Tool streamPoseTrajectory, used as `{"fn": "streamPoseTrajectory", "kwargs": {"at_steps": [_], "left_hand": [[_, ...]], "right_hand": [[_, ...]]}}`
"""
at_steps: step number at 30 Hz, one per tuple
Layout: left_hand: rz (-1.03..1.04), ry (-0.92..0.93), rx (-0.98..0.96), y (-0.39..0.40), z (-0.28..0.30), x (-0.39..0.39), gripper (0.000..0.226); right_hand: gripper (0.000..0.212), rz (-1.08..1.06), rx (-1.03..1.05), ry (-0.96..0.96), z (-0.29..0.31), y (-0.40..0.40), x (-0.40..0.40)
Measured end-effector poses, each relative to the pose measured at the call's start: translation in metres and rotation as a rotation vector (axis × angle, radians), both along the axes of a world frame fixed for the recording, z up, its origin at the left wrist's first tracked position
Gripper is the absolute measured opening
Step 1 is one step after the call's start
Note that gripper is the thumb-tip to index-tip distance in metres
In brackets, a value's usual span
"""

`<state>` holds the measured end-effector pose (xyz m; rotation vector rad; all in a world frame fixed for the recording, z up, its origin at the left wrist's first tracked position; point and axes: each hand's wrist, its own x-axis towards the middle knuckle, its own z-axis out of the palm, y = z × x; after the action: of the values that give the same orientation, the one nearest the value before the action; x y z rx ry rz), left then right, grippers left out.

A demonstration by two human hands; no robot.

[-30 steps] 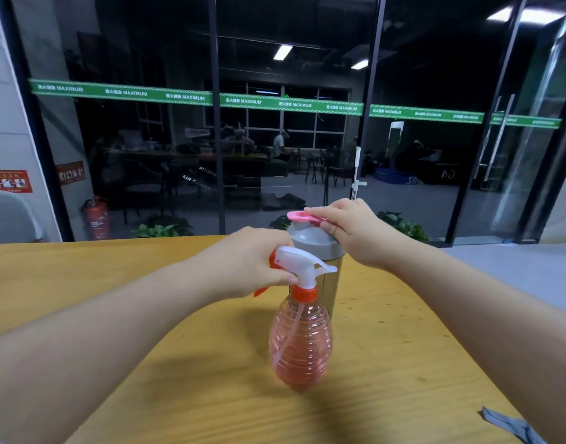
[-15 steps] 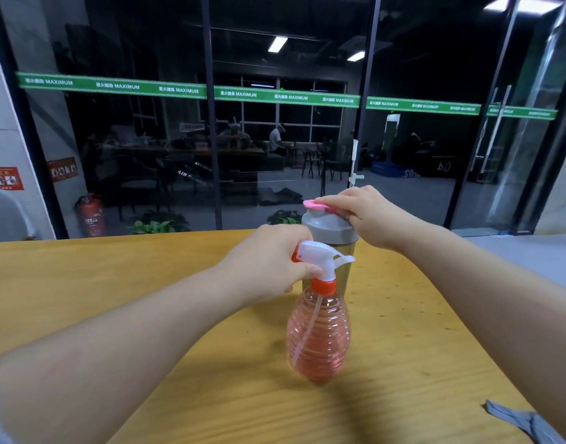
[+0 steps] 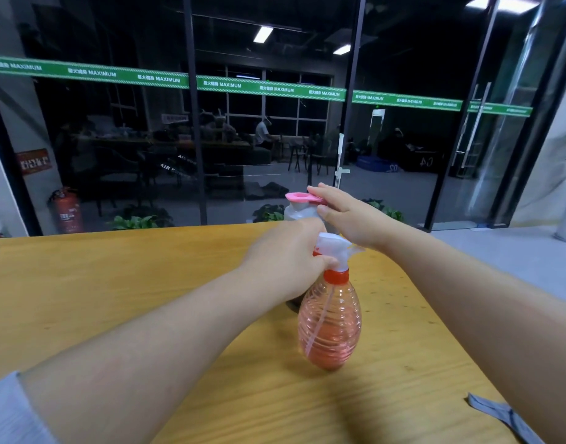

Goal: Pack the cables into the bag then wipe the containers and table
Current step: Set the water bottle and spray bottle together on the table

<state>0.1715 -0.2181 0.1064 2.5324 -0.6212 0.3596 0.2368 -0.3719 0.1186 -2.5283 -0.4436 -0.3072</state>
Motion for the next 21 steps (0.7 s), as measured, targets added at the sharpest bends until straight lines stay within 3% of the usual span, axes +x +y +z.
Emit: {"fn": "streamPoseTrajectory", "kwargs": {"at_steps": [11, 16, 21], "left_hand": [[-0.040, -0.069, 0.049, 0.002, -0.003, -0.011, 0.027], [-0.050, -0.069, -0.031, 0.019, -0.019, -0.025, 0.061], [0.068, -0.042, -0.091, 0.049, -0.036, -0.048, 0.067]], "right_hand": [[0.041, -0.010, 0.246, -0.025, 0.009, 0.005, -0.020], [0.040, -0.021, 0.292, -0.153, 0.013, 0.016, -0.046], [0.038, -0.069, 0.387, -0.335, 0.003, 0.044, -0.073]]}}
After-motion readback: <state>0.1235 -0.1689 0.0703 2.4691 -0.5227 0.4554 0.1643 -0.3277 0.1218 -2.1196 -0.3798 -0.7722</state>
